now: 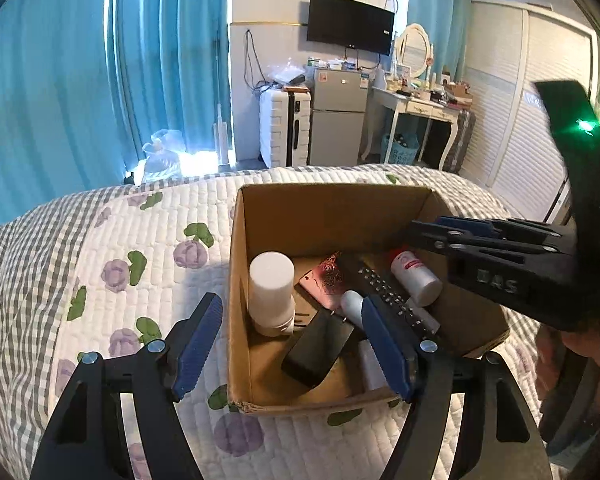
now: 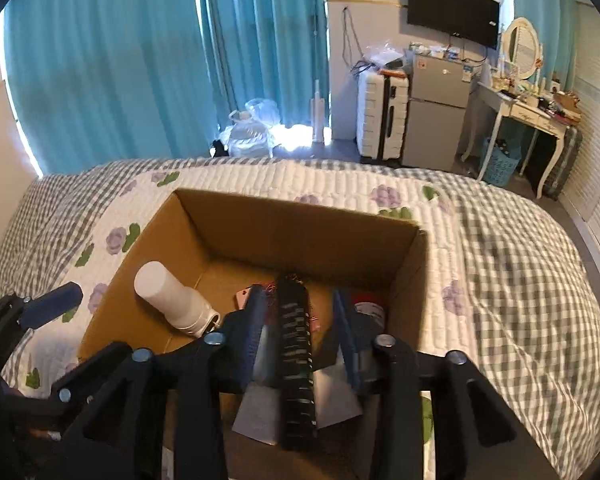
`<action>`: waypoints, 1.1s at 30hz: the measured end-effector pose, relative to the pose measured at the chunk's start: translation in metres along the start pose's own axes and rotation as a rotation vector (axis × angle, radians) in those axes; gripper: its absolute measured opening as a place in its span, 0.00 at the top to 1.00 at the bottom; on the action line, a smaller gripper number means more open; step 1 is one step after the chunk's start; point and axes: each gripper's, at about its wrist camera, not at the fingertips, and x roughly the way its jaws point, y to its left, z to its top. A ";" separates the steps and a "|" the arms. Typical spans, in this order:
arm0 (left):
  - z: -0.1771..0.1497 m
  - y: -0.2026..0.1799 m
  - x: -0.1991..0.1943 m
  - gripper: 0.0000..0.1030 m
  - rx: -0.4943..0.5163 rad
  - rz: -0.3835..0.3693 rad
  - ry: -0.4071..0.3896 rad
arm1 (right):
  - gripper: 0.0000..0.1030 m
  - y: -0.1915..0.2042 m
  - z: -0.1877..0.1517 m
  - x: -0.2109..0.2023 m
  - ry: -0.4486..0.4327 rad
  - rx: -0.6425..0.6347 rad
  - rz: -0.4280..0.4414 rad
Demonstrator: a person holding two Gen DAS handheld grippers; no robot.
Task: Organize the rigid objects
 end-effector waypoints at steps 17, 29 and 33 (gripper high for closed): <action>0.001 -0.006 -0.168 0.21 -0.046 0.042 -0.440 | 0.27 0.040 -0.044 -0.194 -0.448 -0.122 -0.135; -0.048 -0.028 -0.151 0.19 -0.002 0.095 -0.403 | 0.00 0.033 -0.085 -0.199 -0.471 0.018 -0.135; -0.059 -0.032 -0.139 0.19 0.002 0.089 -0.382 | 0.00 0.023 -0.096 -0.180 -0.437 0.067 -0.109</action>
